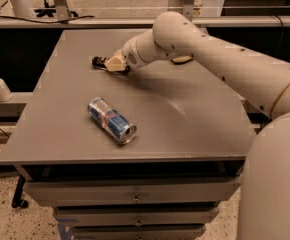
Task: Pick rxbar chocolate
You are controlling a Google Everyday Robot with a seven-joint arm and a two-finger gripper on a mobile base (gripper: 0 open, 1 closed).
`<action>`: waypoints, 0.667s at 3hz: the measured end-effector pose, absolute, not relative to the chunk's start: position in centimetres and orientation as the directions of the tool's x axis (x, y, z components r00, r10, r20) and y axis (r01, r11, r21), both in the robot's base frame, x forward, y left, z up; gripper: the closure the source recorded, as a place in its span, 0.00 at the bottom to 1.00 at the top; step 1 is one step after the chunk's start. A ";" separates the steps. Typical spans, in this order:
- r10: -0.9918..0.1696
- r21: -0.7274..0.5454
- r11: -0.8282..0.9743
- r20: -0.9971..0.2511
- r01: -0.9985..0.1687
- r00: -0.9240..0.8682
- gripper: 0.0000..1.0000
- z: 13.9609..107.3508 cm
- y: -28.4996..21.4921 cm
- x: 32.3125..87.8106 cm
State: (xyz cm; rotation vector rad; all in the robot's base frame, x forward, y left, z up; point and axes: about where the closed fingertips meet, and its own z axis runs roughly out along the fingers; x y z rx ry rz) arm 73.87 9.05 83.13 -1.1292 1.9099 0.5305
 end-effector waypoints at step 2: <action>-0.509 -0.054 0.506 -0.824 -0.861 -0.248 1.00 83.4 9.0 73.9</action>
Offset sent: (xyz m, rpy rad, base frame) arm 0.0044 0.0149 0.0876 0.0021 -0.1374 0.0565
